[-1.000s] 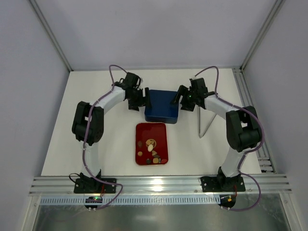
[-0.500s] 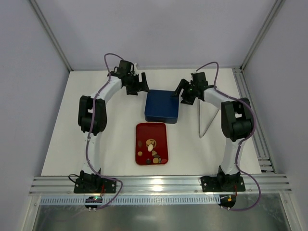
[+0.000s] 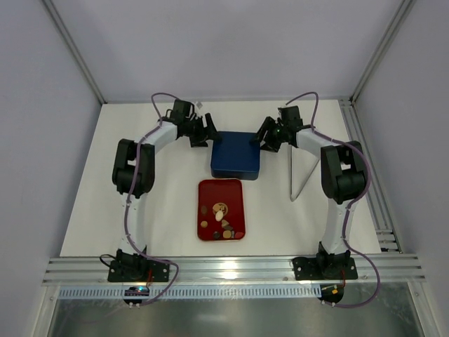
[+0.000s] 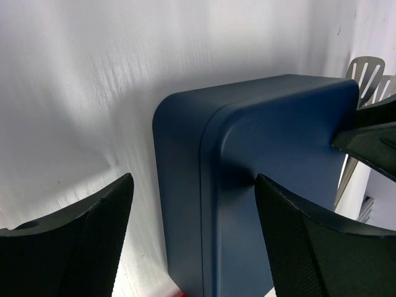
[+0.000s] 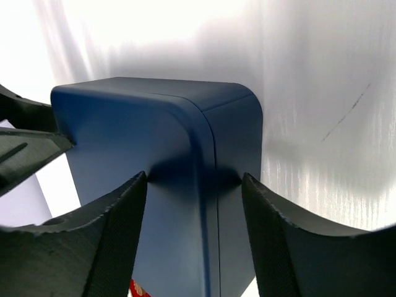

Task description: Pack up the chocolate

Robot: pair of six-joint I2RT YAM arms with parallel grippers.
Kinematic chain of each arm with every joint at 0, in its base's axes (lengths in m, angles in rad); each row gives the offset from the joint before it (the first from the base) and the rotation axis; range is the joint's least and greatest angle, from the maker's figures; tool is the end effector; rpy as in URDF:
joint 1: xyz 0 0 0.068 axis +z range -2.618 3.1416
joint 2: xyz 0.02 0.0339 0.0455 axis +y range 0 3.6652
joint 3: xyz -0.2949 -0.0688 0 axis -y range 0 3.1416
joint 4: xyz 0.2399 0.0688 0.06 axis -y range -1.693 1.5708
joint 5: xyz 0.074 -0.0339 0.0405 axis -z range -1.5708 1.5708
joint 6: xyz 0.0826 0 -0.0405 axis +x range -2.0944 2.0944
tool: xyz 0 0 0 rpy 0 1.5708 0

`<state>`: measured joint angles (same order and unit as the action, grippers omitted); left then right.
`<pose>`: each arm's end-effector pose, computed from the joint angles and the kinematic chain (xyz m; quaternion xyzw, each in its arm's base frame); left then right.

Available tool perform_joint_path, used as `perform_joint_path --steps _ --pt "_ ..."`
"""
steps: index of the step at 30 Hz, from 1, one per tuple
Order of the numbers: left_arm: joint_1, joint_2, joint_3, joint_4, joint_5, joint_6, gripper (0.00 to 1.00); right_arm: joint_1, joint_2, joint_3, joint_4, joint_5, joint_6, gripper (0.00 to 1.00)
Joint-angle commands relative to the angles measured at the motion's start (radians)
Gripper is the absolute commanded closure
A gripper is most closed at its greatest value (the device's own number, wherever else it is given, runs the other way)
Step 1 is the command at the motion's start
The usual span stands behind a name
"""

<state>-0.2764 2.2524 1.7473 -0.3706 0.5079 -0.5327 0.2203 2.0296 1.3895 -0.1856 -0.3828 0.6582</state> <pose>0.5070 -0.1856 0.1667 -0.0314 0.9135 -0.3469 0.2101 0.4626 0.1352 0.1720 0.1310 0.9076 0.3123 0.2481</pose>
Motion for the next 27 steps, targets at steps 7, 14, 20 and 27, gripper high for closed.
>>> perform_joint_path --steps 7,14,20,27 --pt "-0.02 -0.036 -0.173 0.03 -0.1 -0.03 0.35 -0.004 0.07 0.032 0.012 -0.001 0.011 0.6" --pt "-0.021 -0.045 -0.161 0.016 -0.127 -0.03 0.43 -0.004 0.047 0.017 0.018 0.002 0.001 0.64" --pt "-0.006 -0.083 -0.062 -0.031 -0.124 0.0 0.32 -0.009 -0.009 0.055 0.012 0.022 -0.014 0.49" --pt "0.028 -0.158 0.09 -0.131 -0.123 0.068 0.19 -0.024 -0.118 0.161 -0.063 0.068 -0.052 0.35"
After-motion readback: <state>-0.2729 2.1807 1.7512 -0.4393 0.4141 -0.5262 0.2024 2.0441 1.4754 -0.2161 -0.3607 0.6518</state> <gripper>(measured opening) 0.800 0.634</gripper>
